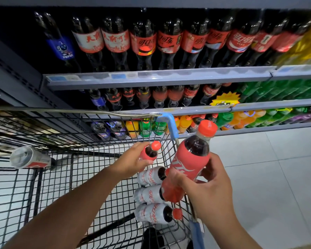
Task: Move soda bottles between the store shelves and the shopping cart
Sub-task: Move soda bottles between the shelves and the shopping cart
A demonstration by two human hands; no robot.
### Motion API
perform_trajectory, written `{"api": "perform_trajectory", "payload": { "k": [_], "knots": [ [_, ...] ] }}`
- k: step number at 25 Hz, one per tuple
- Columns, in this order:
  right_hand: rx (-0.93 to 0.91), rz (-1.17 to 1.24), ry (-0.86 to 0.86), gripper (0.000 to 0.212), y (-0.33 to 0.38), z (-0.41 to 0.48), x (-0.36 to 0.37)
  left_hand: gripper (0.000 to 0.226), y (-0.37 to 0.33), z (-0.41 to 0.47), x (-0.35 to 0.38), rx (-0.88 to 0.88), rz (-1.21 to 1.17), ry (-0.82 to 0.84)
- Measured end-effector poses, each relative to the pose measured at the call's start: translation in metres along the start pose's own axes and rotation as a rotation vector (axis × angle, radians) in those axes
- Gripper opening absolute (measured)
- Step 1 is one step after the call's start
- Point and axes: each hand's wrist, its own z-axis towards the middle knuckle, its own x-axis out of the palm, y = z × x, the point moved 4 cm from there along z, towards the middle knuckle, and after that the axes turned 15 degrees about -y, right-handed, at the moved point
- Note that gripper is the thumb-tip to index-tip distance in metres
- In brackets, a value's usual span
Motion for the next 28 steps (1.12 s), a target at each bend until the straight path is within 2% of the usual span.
{"api": "perform_trajectory", "payload": {
  "k": [5,13,22,25,28],
  "knots": [
    [-0.015,0.077,-0.015,0.050,0.029,0.007,-0.008,0.054,-0.056,-0.039,-0.046,0.053,-0.118,-0.265],
    [-0.131,0.139,-0.021,0.046,0.082,0.033,-0.047,0.052,-0.178,-0.074,-0.116,0.202,-0.205,-0.647],
    [-0.278,0.310,0.069,0.051,0.172,0.083,-0.133,0.067,-0.357,-0.086,-0.130,0.267,-0.473,-0.794],
    [-0.357,0.364,0.130,0.052,0.202,0.097,-0.165,0.065,-0.406,-0.084,-0.117,0.273,-0.624,-0.824],
    [-0.453,0.388,0.132,0.061,0.225,0.113,-0.199,0.087,-0.454,-0.082,-0.103,0.286,-0.710,-0.840]
  ]
}}
